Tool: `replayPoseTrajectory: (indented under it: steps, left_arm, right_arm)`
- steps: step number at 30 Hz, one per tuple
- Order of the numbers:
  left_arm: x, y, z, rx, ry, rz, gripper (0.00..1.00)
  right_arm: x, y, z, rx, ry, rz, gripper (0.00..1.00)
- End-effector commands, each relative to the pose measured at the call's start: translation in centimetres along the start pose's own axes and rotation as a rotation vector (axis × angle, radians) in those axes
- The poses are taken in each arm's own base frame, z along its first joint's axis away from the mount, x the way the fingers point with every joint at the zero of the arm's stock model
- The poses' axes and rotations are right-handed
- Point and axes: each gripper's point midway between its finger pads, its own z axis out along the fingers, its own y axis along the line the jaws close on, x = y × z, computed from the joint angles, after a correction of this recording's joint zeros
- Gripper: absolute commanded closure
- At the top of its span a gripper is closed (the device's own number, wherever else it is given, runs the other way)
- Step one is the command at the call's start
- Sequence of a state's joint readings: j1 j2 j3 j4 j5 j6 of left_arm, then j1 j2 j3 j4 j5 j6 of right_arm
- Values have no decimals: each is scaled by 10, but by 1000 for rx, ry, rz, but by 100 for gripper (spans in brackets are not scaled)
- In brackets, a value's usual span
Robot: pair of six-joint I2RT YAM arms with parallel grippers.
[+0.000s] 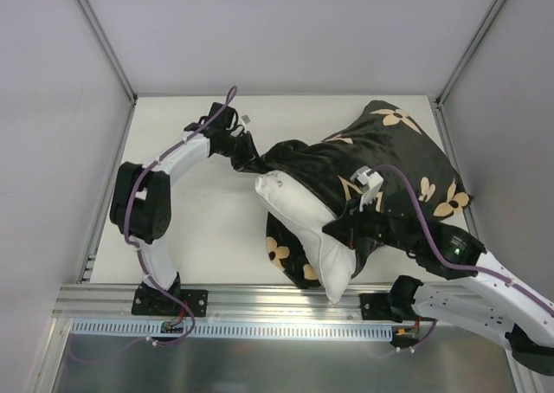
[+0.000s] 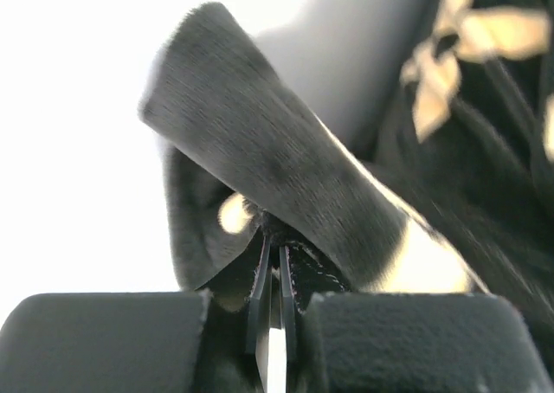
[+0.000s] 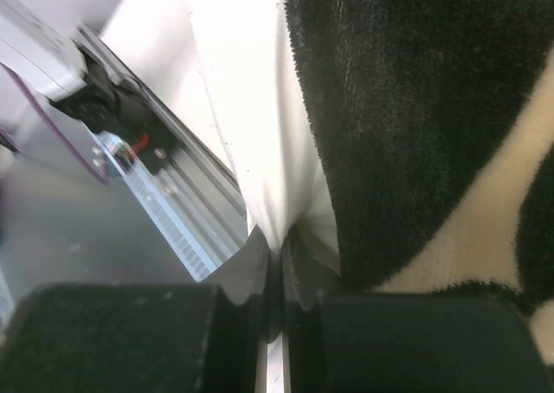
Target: Remove the pillowcase from the pillow
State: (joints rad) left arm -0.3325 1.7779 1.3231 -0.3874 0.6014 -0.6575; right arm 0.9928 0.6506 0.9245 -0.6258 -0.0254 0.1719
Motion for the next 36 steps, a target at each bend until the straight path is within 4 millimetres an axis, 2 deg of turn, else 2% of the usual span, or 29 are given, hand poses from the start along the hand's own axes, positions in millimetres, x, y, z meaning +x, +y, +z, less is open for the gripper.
replayPoseTrajectory:
  steps: [1, 2, 3, 4, 6, 7, 8, 9, 10, 12, 13, 14, 16, 17, 18, 19, 20, 21, 22, 23, 24, 25, 26, 27, 28, 29, 30, 32, 36]
  left_arm:
    - [-59, 16, -19, -83, -106, 37, 98]
    - [-58, 15, -22, -73, -84, 35, 83]
    - [-60, 13, -29, -67, -89, 39, 34]
    - [-58, 4, -44, -57, -112, 52, 19]
    - [-55, -3, -62, -58, -155, 66, 2]
    - [-54, -8, -75, -50, -178, 68, 1]
    - [-46, -17, -99, -55, -214, 62, 1]
    - [-45, -15, -113, -76, -252, 45, 1]
    - [-40, -16, -143, -87, -334, 40, 1]
    - [-31, -4, -165, -130, -411, -6, 1]
    - [-22, -15, -185, -106, -468, 17, 1]
    - [-16, -19, -190, -90, -478, 17, 1]
    - [9, -29, -192, -12, -436, 5, 1]
    - [21, -34, -189, 7, -413, 15, 1]
    - [31, -35, -185, 17, -397, 13, 1]
    - [45, -31, -182, 17, -386, 18, 1]
    - [57, -32, -177, 25, -360, 32, 1]
    - [68, -22, -168, 17, -330, 7, 1]
    - [77, -24, -170, 43, -326, 16, 1]
    - [85, -24, -166, 58, -311, 12, 1]
    - [91, -22, -162, 67, -299, 8, 1]
    - [99, -17, -157, 80, -289, 9, 1]
    - [106, -17, -154, 91, -274, 8, 1]
    - [116, -10, -144, 83, -241, -9, 1]
    - [120, -10, -145, 98, -249, -4, 1]
    - [123, -8, -143, 105, -248, -15, 1]
    - [130, -2, -141, 109, -249, -15, 1]
    - [132, 2, -139, 112, -261, -9, 1]
    - [138, 18, -129, 81, -240, -15, 1]
  right_arm:
    - [-42, 53, 6, -229, -126, 96, 99]
    - [-45, 53, 12, -222, -133, 110, 99]
    - [-51, 51, 19, -201, -151, 129, 99]
    - [-52, 49, 25, -187, -149, 133, 99]
    - [-56, 44, 42, -141, -140, 149, 99]
    - [-60, 45, 45, -139, -145, 154, 99]
    - [-61, 40, 55, -104, -139, 161, 99]
    - [-64, 40, 58, -96, -138, 174, 99]
    - [-72, 42, 59, -93, -147, 181, 99]
    - [-76, 39, 69, -65, -145, 202, 99]
    - [-84, 42, 70, -69, -155, 212, 99]
    - [-89, 39, 73, -48, -167, 223, 99]
    - [-94, 36, 88, -10, -161, 251, 99]
    - [-105, 39, 90, -8, -178, 263, 99]
    - [-103, 37, 105, 12, -153, 269, 99]
    - [-107, 36, 112, 24, -153, 279, 99]
    - [-121, 42, 116, 13, -175, 303, 99]
    - [-118, 38, 136, 44, -147, 313, 99]
    - [-122, 37, 145, 53, -144, 323, 99]
    - [-137, 45, 149, 39, -163, 330, 99]
    - [-139, 46, 158, 40, -151, 332, 99]
    - [-132, 39, 181, 63, -111, 336, 99]
    - [-132, 40, 190, 59, -95, 345, 99]
    - [-141, 49, 194, 20, -91, 357, 99]
    - [-132, 46, 211, 13, -36, 366, 72]
    - [-130, 52, 213, -24, -3, 366, 47]
    - [-139, 58, 213, -47, -2, 364, 13]
    - [-138, 63, 208, -66, 26, 347, 3]
    - [-159, 66, 170, -85, -16, 256, 0]
